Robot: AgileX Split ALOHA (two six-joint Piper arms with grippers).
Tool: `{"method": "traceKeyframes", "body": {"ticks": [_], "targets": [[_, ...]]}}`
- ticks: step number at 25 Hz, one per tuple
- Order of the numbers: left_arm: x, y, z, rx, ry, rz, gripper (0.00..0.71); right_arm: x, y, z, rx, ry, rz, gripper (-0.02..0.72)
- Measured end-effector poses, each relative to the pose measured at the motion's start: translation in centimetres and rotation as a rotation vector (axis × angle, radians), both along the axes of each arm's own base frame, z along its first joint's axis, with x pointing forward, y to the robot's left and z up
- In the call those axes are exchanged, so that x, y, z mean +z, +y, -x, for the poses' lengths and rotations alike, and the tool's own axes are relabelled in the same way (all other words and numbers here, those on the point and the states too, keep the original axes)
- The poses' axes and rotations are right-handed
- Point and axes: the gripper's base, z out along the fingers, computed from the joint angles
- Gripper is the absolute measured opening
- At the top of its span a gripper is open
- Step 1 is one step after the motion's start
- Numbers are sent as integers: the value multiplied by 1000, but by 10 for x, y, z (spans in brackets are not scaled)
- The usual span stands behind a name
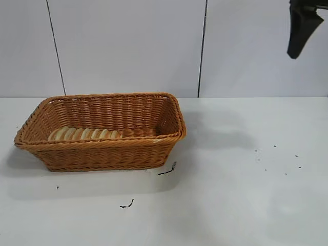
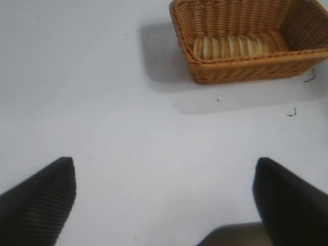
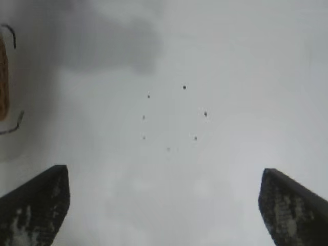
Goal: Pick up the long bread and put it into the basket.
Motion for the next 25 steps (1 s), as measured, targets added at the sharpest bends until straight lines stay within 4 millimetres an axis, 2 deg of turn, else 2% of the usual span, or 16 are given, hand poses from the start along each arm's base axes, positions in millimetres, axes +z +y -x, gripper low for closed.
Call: {"method": "traceKeyframes", "body": {"ticks": [4,11,14,25], "targets": [[0,0,0,0,0,0,692,-12,-2,57,1,-29,8,688],[0,0,0,0,0,0,692,-42,-3,131,-8,-258,6,688],[0,0,0,0,0,0,692,-52,-4,155,-9,-357,7,688],[0,0,0,0,0,0,692,-35,-4,213,-12,-771,-12,688]]}}
